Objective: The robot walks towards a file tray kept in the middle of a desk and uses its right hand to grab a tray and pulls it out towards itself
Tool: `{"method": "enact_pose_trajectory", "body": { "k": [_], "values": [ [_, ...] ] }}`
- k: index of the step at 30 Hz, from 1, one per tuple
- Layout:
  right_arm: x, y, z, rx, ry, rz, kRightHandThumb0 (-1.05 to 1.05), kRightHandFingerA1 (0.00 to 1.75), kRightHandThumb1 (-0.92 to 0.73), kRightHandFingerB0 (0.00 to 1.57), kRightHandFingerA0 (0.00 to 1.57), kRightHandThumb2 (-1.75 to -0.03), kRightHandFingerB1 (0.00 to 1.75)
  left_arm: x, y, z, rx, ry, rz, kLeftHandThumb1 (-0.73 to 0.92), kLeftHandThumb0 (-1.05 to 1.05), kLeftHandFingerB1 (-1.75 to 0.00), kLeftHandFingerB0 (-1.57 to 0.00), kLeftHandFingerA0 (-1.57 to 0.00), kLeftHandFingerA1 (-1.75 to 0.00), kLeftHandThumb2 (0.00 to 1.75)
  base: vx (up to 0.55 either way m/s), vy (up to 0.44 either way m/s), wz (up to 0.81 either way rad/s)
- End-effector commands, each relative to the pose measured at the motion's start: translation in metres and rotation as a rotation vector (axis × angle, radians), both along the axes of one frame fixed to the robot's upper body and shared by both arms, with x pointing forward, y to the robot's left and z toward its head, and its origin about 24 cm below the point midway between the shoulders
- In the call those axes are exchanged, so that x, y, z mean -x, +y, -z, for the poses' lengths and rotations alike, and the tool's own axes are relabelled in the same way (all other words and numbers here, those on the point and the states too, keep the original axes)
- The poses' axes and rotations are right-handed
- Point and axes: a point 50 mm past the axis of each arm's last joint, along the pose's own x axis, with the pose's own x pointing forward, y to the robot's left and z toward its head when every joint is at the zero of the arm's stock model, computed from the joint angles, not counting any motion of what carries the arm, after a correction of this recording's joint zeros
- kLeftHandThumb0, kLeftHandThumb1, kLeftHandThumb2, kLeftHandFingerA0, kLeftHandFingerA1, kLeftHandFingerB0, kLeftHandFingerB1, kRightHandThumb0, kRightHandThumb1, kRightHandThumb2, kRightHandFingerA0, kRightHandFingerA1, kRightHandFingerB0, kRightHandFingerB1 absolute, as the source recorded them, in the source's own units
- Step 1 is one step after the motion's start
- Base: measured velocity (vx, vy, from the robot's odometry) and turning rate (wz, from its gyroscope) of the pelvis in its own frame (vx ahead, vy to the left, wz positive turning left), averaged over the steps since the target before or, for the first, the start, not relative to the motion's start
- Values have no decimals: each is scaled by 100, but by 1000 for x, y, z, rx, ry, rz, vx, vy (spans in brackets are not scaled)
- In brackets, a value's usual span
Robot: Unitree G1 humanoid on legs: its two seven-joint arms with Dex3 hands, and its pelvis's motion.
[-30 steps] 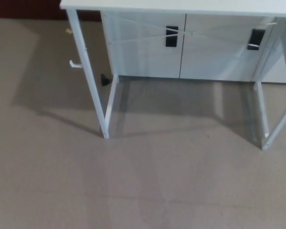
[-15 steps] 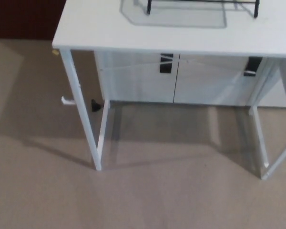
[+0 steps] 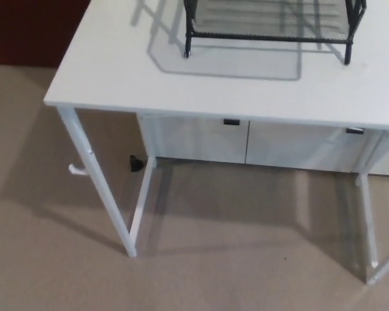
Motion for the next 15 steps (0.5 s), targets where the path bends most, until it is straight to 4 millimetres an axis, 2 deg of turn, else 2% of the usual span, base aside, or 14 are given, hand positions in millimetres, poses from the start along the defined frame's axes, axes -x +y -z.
{"method": "enact_pose_trajectory", "body": {
  "k": [1, 2, 3, 4, 6, 10, 15],
  "values": [
    [-3, 0, -3, 19, -21, -24, -24, 57, -64, 49, 53, -59, 51, -4, -1, -5, -9, -62, 35, 39, -45, -51, -36, -47, -56, 79, 255, 131, -13],
    [-3, 1, -3, 18, -23, -28, -25, 57, -64, 48, 54, -59, 51, -4, -3, -5, -10, -61, 49, 53, -42, -37, -42, -54, -44, 57, 282, 182, -10],
    [-3, 1, -3, 20, -25, -34, -27, 57, -63, 49, 54, -58, 51, -4, -4, -5, -10, -61, 56, 53, -42, -37, -42, -54, -44, 57, 301, 203, -16],
    [-3, 1, -4, 23, -26, -41, -27, 57, -63, 48, 54, -58, 50, -4, -5, -6, -5, -67, 66, 39, -46, -51, -35, -46, -57, 80, 338, 210, 35],
    [-6, 1, -4, 21, -31, -37, -26, 58, -63, 49, 56, -58, 51, -7, -7, -7, -4, -75, 68, 38, -46, -51, -36, -47, -57, 78, 330, 175, -33],
    [-7, 1, -4, 20, -34, -39, -24, 57, -63, 48, 53, -58, 50, -7, -8, -6, -7, -71, 71, 38, -48, -51, -37, -49, -57, 79, 204, 125, 5],
    [-7, 2, -3, 21, -25, -47, -25, 56, -63, 48, 53, -58, 50, -5, -8, -6, -4, -67, 73, 38, -47, -51, -36, -48, -57, 78, 169, 10, 7]
  ]
}}
